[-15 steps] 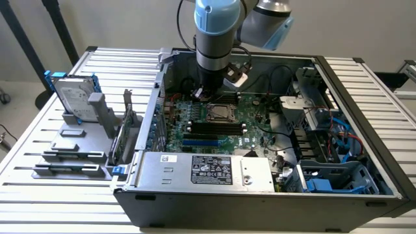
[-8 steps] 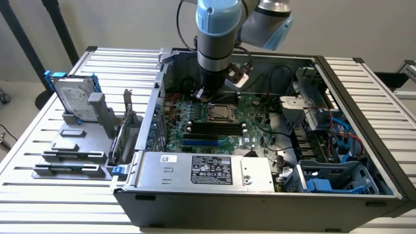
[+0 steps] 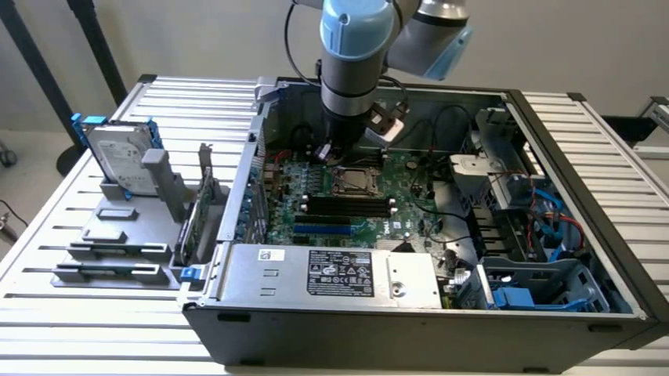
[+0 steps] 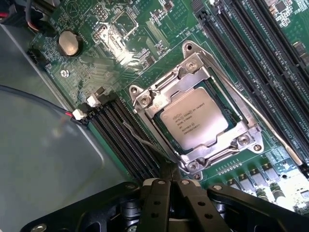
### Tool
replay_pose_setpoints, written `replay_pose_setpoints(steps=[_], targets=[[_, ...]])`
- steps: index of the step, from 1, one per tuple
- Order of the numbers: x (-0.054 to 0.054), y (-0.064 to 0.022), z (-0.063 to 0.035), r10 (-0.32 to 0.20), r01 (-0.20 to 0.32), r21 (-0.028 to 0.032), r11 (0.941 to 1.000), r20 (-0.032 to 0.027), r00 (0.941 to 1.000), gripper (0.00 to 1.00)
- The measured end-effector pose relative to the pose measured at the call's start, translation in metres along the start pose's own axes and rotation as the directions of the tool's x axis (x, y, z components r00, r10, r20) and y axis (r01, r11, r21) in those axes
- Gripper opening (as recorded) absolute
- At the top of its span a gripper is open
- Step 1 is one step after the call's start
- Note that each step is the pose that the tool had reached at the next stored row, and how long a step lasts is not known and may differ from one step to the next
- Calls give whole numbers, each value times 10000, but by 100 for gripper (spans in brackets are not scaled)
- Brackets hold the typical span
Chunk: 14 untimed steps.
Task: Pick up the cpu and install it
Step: 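Install the first cpu locking lever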
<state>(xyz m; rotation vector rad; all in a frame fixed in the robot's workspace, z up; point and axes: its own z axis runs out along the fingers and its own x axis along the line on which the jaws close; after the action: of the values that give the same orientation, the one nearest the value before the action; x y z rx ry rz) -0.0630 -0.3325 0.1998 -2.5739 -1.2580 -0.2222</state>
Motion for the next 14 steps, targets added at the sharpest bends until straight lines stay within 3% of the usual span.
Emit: replay_pose_setpoints(steps=[14], targets=[[53,54,37,-16,16,-29,10000,35,10000,11]])
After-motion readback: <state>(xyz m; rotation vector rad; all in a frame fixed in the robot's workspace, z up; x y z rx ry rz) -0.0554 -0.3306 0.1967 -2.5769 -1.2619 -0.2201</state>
